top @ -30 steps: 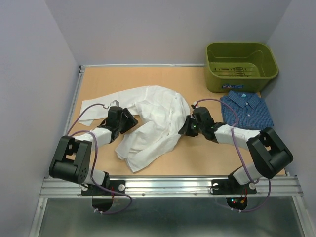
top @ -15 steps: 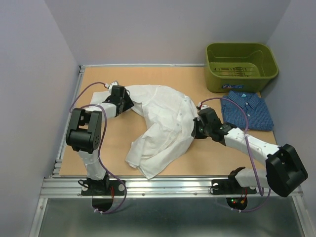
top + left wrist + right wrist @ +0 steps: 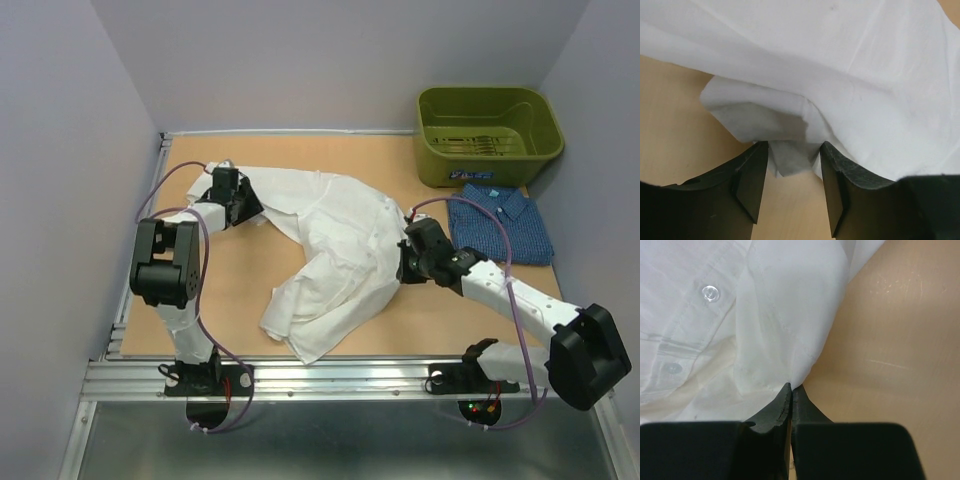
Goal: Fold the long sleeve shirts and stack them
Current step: Flatten the shirt out
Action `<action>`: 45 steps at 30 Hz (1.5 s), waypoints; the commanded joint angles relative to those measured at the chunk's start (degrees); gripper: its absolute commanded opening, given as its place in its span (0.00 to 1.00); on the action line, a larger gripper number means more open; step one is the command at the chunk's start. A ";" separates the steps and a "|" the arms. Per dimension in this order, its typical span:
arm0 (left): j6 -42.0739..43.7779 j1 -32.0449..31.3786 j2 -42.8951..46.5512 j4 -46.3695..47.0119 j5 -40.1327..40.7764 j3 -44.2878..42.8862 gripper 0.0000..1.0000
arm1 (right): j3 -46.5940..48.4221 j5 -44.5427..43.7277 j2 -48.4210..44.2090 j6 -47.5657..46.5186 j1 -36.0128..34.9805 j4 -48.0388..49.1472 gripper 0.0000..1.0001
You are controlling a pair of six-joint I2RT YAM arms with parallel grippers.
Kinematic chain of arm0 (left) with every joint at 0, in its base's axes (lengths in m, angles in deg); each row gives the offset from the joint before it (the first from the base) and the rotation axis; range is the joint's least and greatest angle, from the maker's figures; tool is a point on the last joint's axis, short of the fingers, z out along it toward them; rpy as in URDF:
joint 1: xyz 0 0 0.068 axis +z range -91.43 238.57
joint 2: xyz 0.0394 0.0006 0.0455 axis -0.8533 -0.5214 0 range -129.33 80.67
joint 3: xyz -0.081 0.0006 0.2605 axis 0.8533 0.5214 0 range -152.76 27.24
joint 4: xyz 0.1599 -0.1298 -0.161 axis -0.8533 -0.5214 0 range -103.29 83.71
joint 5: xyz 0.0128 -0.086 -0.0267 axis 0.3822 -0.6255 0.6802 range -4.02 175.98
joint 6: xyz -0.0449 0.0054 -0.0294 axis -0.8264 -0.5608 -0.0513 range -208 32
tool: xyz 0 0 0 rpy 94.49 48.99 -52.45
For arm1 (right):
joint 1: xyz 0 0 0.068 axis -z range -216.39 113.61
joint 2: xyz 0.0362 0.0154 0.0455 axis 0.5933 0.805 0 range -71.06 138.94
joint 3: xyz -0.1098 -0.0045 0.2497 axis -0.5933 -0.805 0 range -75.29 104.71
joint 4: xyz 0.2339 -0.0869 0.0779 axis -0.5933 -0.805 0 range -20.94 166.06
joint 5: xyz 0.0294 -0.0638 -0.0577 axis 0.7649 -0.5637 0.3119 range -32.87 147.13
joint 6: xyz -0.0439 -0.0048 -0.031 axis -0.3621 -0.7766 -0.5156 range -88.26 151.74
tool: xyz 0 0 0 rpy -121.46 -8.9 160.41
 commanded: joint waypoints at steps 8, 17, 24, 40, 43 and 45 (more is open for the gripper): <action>-0.64 -12.21 30.19 -5.51 -8.50 15.20 0.68 | 9.63 -1.84 4.78 -0.85 -0.38 -1.24 0.01; -6.27 -23.81 40.65 -7.79 -12.29 28.66 0.72 | 8.31 -1.66 4.62 0.82 -0.47 -0.01 0.01; -3.82 -25.32 46.03 -10.35 -6.83 28.75 0.72 | 11.37 -3.77 -0.04 0.48 -0.38 0.17 0.00; 0.32 -23.91 55.16 -23.79 13.35 11.80 0.72 | 46.52 19.15 10.66 -5.78 -0.73 0.25 0.01; 2.16 -23.82 59.11 -27.13 15.66 10.12 0.72 | 52.24 22.76 18.46 -3.58 -3.01 1.57 0.00; 2.61 -23.82 61.75 -27.75 15.49 9.85 0.72 | 55.84 22.24 22.26 -2.78 -6.24 2.19 0.01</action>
